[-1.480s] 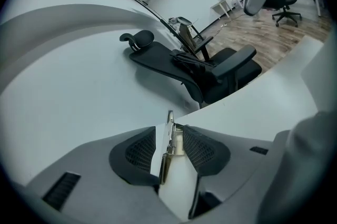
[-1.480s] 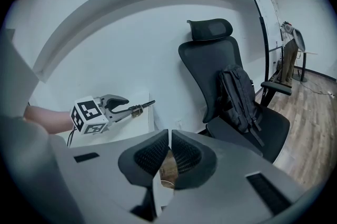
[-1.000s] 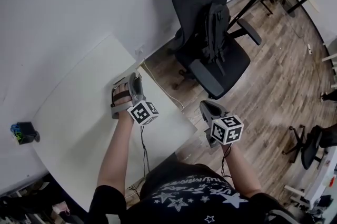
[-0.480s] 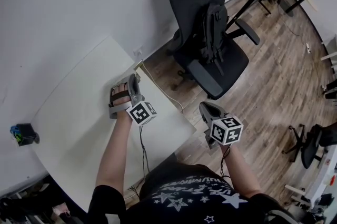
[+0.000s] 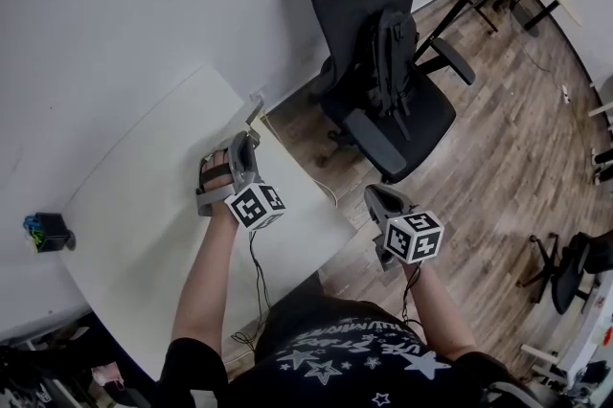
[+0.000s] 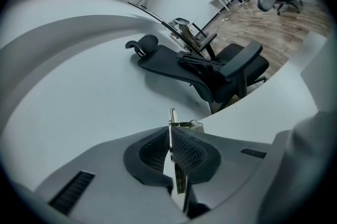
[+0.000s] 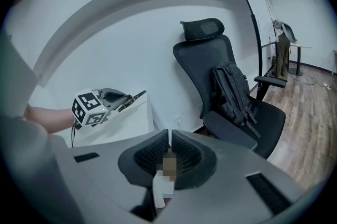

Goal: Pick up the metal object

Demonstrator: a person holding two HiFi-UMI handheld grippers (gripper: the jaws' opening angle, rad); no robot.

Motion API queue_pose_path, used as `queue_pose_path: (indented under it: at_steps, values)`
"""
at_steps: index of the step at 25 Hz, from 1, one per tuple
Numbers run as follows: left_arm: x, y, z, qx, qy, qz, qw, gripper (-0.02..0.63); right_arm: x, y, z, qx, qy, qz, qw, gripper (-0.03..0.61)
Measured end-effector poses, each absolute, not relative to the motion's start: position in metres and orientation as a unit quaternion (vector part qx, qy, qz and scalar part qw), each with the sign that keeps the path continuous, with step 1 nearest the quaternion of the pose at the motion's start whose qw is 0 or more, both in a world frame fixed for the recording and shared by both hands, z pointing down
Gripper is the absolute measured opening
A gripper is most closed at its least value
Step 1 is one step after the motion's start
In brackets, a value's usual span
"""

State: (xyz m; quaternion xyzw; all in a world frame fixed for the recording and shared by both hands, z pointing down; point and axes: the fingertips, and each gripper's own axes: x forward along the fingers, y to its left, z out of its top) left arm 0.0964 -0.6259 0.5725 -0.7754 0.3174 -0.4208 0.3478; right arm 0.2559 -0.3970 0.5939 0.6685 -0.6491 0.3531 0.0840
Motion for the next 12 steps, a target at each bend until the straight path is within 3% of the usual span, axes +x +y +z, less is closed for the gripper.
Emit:
queue_pose_path:
  at_steps: [6,12]
  values:
    - [0.080,-0.590,0.536,-0.791,0.349,-0.387,0.321,0.025,0.245,-0.375,0.578,0.660,-0.666,0.338,0.079,0.049]
    - [0.055,-0.537,0.513,-0.816,0.376,-0.365,0.244,0.025,0.235,-0.344,0.559,0.652,-0.684,0.318,0.074,0.050]
